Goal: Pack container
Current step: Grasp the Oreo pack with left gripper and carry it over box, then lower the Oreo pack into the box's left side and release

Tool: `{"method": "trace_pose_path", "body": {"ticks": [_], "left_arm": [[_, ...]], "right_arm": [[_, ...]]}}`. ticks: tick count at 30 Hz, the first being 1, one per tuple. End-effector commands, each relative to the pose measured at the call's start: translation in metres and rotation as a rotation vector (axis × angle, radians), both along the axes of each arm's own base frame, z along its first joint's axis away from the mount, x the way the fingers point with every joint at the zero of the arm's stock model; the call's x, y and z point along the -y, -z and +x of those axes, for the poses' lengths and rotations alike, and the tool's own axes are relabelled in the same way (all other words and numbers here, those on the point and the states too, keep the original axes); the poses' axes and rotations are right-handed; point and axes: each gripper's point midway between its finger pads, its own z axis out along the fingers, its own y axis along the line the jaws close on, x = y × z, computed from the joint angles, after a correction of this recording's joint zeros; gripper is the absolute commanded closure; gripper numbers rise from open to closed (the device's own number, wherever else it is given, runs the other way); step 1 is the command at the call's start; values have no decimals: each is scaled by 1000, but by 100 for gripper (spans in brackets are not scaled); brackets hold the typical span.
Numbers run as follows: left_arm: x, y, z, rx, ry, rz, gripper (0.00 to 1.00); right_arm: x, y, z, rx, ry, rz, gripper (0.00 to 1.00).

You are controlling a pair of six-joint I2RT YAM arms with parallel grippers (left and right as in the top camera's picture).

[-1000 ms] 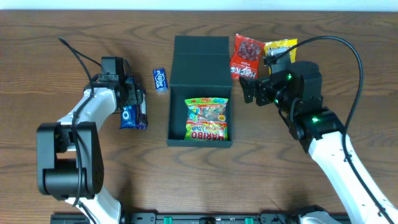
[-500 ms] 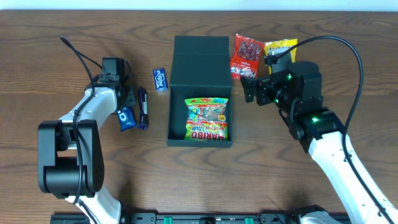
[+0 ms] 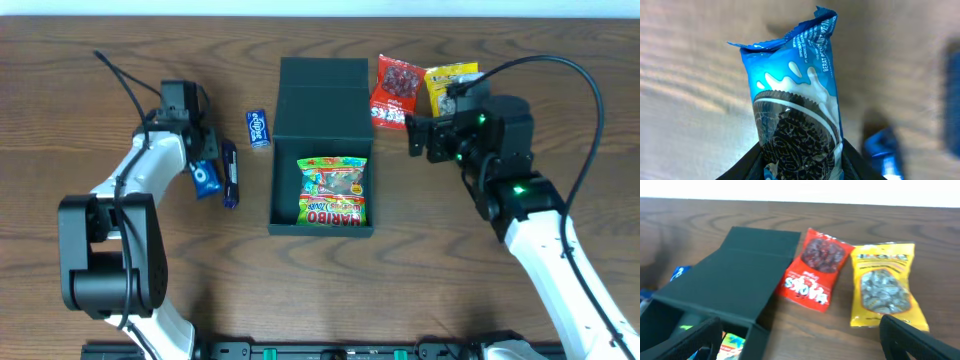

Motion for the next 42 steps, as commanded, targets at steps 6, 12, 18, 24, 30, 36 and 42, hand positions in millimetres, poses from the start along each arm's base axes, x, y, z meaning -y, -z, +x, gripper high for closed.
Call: {"method": "trace_pose_path", "body": {"ticks": [6,12,18,24,30,36,42], "left_arm": [[43,-104,33,219,105,-69,80],[122,-114,19,222,287,-103,80],[190,-101,-23,122,425,-111,80],[208,-84,-62,-12,416,-108,82],[205,-77,-76,-75,316,-134,82],[194,-77,-71,-54,290,-72,38],[197,-80,-65,-28,291,-81,19]], "right_arm": [[25,-7,8,16,85,26,1],[32,-10,11,28,103,28,1],[34,-10,11,28,109,28,1],[34,-10,11,28,108,27,1],[34,-10,11,27,108,28,1],[34,-10,11,27,107,28,1],[34,-10,11,27,107,28,1]]}}
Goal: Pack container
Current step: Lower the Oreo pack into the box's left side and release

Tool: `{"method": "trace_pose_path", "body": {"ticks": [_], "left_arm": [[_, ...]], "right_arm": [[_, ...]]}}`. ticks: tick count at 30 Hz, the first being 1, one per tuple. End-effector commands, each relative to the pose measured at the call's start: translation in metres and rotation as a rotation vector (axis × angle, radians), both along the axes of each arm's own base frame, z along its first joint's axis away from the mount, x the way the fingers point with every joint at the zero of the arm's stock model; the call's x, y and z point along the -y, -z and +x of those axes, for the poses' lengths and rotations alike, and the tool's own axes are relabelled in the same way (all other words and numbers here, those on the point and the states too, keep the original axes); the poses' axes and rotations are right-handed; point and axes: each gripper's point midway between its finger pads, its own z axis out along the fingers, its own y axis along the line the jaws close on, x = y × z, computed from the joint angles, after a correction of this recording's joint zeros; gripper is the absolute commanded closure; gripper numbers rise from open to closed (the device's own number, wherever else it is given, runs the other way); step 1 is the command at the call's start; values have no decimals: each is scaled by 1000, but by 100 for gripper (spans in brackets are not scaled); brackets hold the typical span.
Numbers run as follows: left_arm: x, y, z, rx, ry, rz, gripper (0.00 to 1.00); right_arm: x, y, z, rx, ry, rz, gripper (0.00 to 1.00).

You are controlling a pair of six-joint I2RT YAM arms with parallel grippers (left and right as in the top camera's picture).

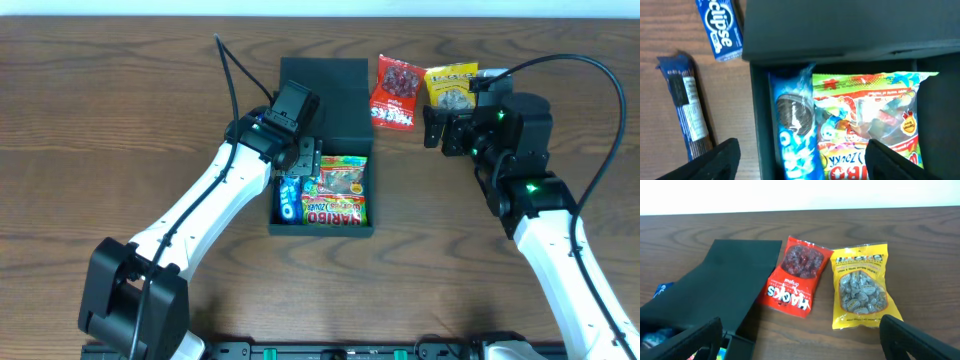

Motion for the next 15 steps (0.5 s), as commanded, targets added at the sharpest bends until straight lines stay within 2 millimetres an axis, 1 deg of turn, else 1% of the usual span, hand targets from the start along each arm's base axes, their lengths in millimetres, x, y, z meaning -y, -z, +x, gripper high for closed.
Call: {"method": "trace_pose_path", "body": {"ticks": [1,5,7,10,12,15], "left_arm": [[0,-8,7,37,-11,0,19],[-1,-13,14,75,7,14,19],[-12,-18,23,123,-15,66,19],[-28,-25,37,169,-59,80,14],[-38,-26,44,175,-89,65,12],[-57,-27,53,173,-137,44,11]], "right_arm": [[9,-5,3,9,31,13,1],[9,-4,3,3,32,13,1],[9,-4,3,0,38,23,1],[7,0,5,-6,38,36,1],[4,7,9,-21,40,48,4],[-5,19,21,-23,14,67,6]]}}
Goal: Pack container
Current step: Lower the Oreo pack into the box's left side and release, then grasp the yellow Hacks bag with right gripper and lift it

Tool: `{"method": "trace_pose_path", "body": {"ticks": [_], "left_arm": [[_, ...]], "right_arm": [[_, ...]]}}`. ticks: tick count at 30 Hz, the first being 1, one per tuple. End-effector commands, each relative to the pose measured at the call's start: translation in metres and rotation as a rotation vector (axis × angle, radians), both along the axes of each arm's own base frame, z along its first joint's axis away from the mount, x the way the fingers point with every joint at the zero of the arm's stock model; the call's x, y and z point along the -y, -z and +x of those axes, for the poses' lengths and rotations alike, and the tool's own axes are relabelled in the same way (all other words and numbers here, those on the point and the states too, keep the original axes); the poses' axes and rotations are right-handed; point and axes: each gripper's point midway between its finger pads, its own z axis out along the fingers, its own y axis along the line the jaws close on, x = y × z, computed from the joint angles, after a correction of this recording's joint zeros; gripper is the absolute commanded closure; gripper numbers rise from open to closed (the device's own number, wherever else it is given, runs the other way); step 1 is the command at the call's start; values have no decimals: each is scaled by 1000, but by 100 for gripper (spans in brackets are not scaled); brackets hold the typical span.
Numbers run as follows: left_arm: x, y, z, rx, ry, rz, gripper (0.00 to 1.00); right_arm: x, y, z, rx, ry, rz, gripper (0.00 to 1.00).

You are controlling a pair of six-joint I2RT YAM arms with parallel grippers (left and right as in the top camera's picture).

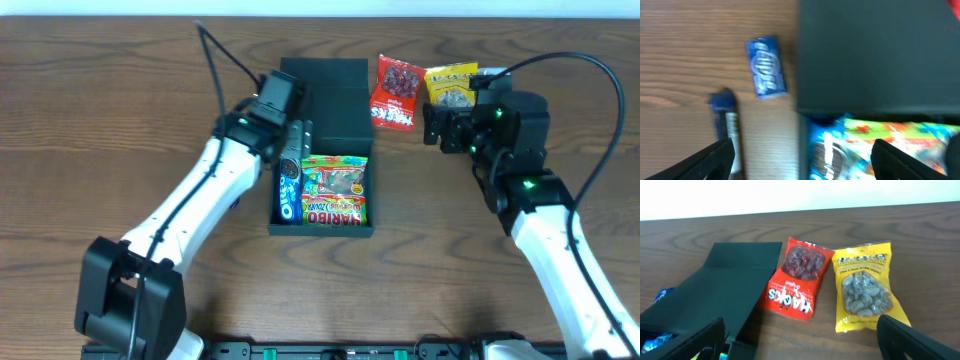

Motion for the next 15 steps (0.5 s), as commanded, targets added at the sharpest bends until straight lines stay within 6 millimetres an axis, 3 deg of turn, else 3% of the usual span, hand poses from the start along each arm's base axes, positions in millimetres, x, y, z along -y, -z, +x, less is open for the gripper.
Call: {"method": "trace_pose_path", "body": {"ticks": [1,7,10,15], "left_arm": [[-26,-13,13,36,-57,-2,11],[-62,-13,21,33,-142,-2,10],[-60,-12,21,27,-127,-18,11],[-60,-12,20,26,-127,-18,10]], "right_arm": [[-3,11,15,-11,-3,36,7],[0,12,67,-5,-8,-48,9],[10,18,96,-37,17,-127,7],[41,49,134,-113,84,-173,11]]}}
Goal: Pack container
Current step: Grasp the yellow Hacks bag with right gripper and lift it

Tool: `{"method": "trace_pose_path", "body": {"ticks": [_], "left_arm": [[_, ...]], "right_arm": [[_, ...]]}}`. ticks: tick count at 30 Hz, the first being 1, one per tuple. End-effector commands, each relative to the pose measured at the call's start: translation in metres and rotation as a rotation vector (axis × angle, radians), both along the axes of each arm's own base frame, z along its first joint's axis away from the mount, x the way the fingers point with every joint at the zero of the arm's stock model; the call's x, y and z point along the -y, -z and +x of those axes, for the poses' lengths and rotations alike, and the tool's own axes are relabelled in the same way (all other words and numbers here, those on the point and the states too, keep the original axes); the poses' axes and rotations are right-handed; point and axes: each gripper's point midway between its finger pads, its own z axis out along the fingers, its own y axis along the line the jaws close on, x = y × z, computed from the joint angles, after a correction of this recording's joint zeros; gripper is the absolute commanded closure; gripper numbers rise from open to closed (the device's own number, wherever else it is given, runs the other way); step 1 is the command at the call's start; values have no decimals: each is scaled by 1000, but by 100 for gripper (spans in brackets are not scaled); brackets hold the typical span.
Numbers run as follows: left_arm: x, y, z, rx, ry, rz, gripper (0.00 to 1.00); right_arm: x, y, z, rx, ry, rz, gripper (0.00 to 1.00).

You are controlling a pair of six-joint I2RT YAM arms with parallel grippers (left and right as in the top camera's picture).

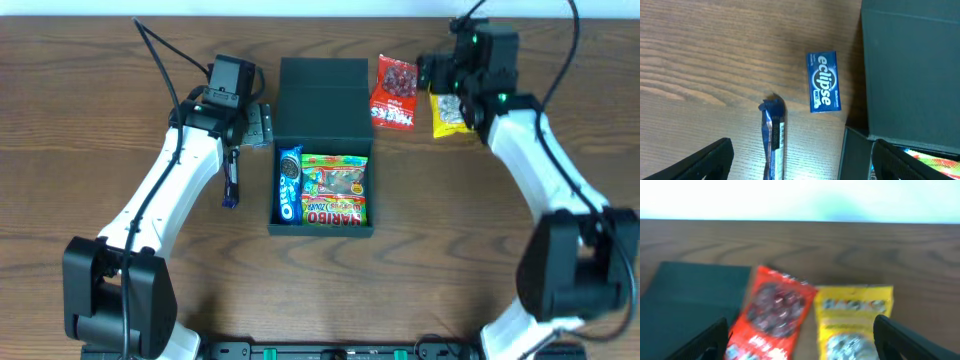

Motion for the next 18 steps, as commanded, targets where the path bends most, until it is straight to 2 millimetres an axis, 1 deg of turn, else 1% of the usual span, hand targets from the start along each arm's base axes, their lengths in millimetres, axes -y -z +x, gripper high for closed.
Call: {"method": "trace_pose_path", "body": {"ticks": [1,4,6,10,12,14,16,17,18], "left_arm": [[0,-13,4,31,8,-7,9],[0,-13,4,31,8,-7,7],[0,-12,3,30,8,-7,7],[3,-12,3,27,16,-20,7],[5,-12,3,24,23,-33,6],[7,-12,2,21,29,-44,6],[8,-12,2,21,30,-46,6],[8,-12,2,20,30,-47,6],[8,-12,2,20,31,-48,6]], "right_arm": [[36,26,21,-43,69,-54,12],[49,49,33,-79,93,-54,15],[55,72,40,-107,102,-55,18],[58,106,43,-147,110,-62,21],[59,123,44,-169,115,-65,26],[59,137,42,-190,118,-64,32],[59,147,40,-212,125,-55,43],[60,153,39,-224,135,-51,49],[60,156,37,-236,142,-48,61]]}}
